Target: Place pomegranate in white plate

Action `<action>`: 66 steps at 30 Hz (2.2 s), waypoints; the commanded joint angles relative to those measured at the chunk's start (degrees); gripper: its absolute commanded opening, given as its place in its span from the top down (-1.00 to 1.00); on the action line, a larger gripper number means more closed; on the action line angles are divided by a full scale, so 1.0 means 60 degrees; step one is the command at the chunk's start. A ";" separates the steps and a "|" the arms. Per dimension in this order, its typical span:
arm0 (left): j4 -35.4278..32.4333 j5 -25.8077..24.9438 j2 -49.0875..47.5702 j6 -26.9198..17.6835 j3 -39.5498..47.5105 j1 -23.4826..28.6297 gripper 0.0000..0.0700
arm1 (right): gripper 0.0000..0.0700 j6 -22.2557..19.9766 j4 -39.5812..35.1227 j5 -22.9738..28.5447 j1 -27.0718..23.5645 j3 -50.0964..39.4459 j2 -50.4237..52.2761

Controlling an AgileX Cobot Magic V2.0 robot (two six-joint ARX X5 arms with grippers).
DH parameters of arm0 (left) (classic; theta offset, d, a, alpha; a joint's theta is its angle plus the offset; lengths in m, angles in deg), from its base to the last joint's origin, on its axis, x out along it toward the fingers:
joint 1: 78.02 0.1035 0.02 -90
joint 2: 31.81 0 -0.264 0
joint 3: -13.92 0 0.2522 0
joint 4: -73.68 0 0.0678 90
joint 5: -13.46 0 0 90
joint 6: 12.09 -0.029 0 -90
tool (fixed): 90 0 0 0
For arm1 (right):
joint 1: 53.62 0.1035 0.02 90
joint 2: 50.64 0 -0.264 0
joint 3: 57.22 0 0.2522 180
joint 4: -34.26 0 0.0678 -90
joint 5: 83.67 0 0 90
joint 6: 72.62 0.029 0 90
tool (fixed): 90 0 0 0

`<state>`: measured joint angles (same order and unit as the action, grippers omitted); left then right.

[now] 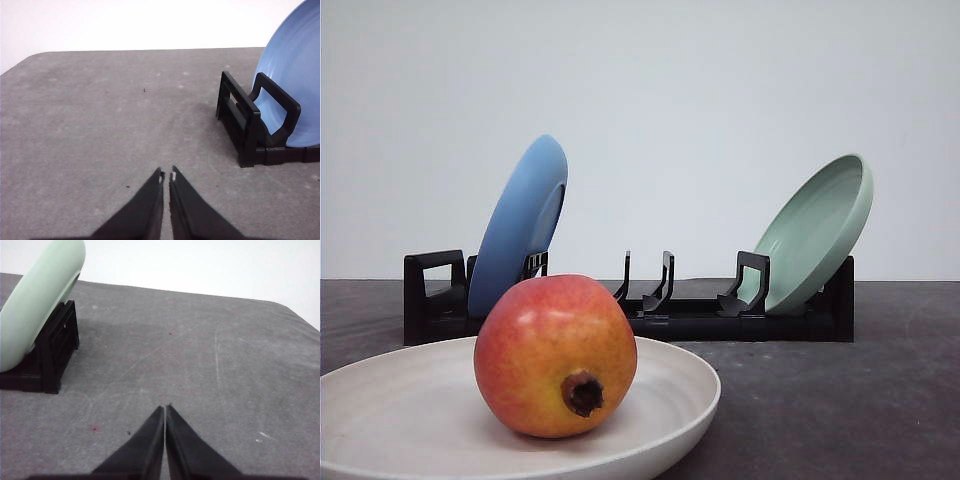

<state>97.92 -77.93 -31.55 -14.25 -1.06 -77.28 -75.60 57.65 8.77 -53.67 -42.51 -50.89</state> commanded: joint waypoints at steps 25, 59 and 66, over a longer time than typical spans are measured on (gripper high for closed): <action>0.0047 -0.0007 -0.0015 -0.0062 0.0091 0.0000 1.00 | 1.00 0.0098 -0.0098 0.0000 -0.0015 -0.0051 0.0007; 0.0047 -0.0007 -0.0015 -0.0062 0.0091 0.0000 1.00 | 1.00 0.0098 -0.0098 0.0000 -0.0015 -0.0051 0.0007; 0.0047 -0.0007 -0.0015 -0.0062 0.0091 0.0000 1.00 | 1.00 0.0098 -0.0098 0.0000 -0.0015 -0.0051 0.0007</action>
<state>97.92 -77.93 -31.55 -14.24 -1.06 -77.28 -75.60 57.63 8.77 -53.67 -42.51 -50.89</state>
